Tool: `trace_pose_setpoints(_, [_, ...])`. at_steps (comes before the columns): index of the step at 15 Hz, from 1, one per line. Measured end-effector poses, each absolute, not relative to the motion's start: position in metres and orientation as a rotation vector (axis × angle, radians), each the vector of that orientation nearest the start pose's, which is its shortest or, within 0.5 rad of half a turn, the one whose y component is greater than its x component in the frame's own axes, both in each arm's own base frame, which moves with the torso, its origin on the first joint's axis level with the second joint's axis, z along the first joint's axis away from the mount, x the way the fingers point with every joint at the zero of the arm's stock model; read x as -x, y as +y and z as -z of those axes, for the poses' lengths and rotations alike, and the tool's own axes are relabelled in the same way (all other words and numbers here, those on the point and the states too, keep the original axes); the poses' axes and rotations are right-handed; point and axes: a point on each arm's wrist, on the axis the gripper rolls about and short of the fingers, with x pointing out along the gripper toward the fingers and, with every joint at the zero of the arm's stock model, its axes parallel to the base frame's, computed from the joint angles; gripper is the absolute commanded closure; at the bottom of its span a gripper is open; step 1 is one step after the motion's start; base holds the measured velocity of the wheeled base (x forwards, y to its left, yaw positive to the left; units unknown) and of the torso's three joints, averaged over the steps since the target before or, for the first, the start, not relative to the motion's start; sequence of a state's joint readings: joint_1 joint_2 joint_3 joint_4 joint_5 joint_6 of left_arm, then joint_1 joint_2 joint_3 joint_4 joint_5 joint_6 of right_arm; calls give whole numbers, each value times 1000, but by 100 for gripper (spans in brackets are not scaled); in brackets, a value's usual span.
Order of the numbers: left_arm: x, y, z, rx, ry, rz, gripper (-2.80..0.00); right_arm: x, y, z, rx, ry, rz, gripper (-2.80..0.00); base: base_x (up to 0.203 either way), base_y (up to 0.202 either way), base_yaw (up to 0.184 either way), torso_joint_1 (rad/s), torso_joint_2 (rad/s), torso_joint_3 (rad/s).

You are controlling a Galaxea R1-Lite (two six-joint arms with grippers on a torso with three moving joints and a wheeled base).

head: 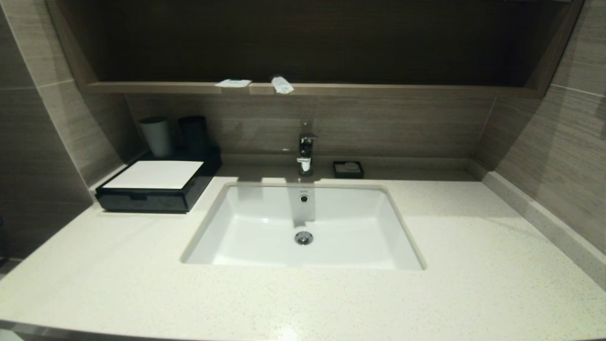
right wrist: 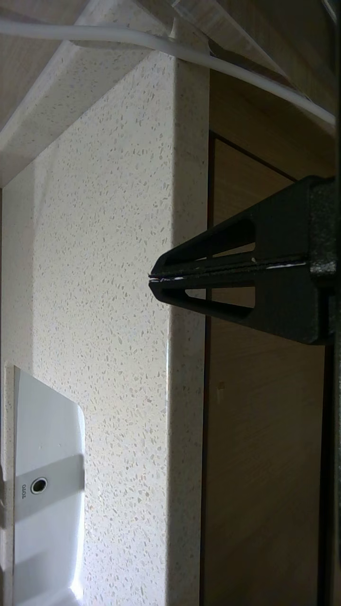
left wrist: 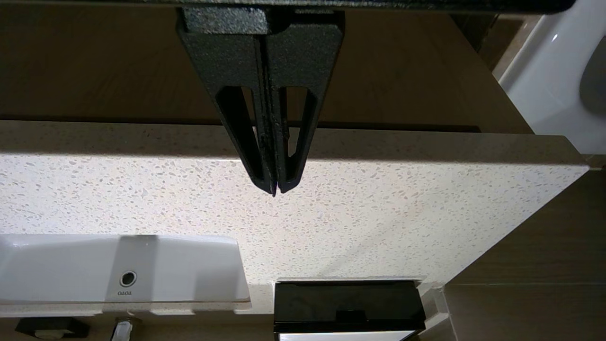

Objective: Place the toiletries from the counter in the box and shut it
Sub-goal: Open the drawer

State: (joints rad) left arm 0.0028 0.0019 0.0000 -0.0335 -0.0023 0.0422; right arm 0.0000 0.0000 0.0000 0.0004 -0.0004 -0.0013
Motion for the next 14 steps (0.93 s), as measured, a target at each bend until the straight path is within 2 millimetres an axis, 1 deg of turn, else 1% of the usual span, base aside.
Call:
trace_pose_setpoints(5, [23, 0, -81, -49, -38, -2, 0, 23, 0, -75, 2, 0, 0, 0, 0, 0, 0, 0, 0, 0])
trace_pose_setpoints(9, [33, 0, -106, -74, -112, 3, 0, 23, 0, -75, 1, 0, 0, 0, 0, 0, 0, 0, 0, 0])
trace_pose_setpoints(14, [48, 0, -129, -74, -113, 7, 0, 23, 0, -75, 1, 0, 0, 0, 0, 0, 0, 0, 0, 0])
